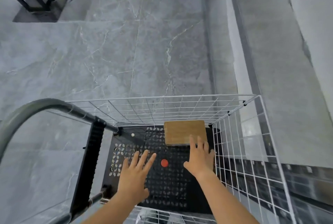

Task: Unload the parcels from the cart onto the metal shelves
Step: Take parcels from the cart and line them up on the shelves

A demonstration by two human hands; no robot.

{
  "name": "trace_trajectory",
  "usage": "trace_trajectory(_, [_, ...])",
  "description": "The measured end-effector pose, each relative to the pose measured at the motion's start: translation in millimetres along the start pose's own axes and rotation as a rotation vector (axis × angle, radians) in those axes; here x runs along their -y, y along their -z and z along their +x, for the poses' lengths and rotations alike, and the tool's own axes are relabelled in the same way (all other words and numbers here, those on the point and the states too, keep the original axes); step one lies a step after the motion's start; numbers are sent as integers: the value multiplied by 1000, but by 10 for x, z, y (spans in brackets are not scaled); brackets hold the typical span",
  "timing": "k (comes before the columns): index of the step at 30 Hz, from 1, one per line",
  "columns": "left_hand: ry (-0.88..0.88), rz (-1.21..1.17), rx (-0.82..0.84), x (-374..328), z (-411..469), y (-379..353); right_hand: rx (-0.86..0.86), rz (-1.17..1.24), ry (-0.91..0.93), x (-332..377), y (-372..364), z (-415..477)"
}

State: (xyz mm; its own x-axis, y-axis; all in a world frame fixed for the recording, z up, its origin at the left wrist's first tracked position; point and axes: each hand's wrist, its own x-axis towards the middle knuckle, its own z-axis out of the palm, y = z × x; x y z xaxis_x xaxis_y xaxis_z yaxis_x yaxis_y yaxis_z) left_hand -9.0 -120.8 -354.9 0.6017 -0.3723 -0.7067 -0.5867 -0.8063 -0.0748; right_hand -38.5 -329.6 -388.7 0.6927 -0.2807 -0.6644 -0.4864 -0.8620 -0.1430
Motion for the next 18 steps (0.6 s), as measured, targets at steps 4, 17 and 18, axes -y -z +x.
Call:
trace_trajectory(4, [70,-129,-151,44,240,-198,-43,-13,7,-40,-147,310])
trace_trajectory(17, [95,-260,-251,-48,900,-529,-161,-173,102,-104,-291,1067])
trace_trajectory(18, [92,-276,-256,-55,921,-542,-159,-179,100,-105,-300,1093])
